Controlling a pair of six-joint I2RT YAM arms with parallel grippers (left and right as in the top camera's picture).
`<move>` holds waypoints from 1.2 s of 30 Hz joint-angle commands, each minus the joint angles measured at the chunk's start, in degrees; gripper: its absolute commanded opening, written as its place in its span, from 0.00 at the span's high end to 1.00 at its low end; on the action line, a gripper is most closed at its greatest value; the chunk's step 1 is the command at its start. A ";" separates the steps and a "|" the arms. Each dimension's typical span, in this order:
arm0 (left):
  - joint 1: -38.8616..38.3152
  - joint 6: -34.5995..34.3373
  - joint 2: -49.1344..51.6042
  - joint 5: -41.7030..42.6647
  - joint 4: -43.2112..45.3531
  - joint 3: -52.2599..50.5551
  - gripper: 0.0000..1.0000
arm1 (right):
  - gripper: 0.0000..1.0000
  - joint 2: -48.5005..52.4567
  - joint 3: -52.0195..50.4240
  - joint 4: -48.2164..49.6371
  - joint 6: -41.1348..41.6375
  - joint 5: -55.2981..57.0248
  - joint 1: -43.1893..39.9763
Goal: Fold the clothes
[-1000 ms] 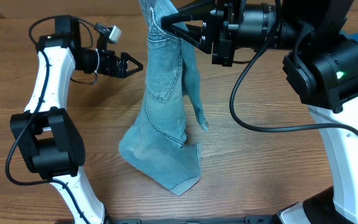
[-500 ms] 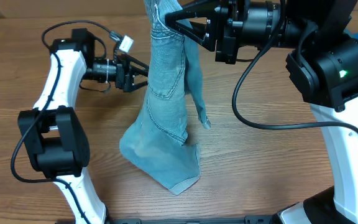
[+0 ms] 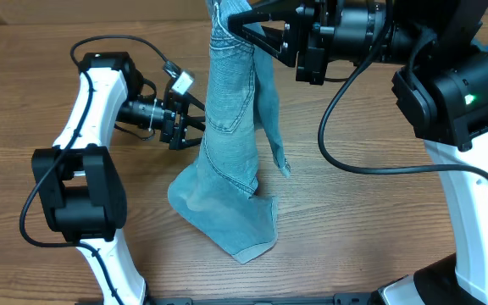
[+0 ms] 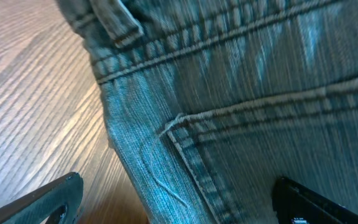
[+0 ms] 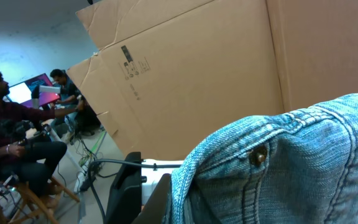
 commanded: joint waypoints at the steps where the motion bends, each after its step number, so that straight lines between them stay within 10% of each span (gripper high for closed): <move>1: -3.04 1.07 -0.11 -0.83 -0.22 -0.20 0.00 | 0.96 -2.89 2.38 1.44 0.22 -0.70 -0.22; 7: -6.54 -5.01 -0.59 -0.74 -0.22 -0.20 0.03 | 0.96 -2.89 2.38 1.42 0.22 -0.46 -0.55; 11: -8.00 -6.54 -3.10 2.73 -0.22 -0.20 0.31 | 0.96 -2.89 2.38 1.31 0.24 -0.31 -1.79; 20: -8.66 -9.64 -19.23 8.07 -0.20 -0.20 0.47 | 0.96 -2.89 2.38 1.49 0.22 -0.28 -2.56; 36: -8.68 -13.66 -32.02 3.67 1.68 -0.20 0.37 | 0.96 -2.10 2.36 -2.21 0.92 3.58 -13.66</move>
